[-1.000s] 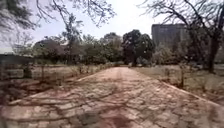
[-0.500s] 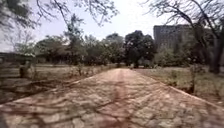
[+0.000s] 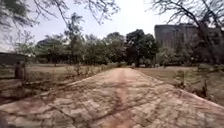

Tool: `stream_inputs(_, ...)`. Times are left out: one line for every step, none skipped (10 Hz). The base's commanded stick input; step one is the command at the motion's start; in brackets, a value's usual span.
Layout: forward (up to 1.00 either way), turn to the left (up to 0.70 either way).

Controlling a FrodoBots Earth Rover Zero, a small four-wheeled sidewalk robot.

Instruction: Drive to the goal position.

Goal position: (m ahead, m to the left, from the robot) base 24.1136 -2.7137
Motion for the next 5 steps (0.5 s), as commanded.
stream_inputs(0.7,0.0)
stream_inputs(0.7,0.0)
stream_inputs(0.7,0.0)
stream_inputs(0.7,0.0)
stream_inputs(0.7,0.0)
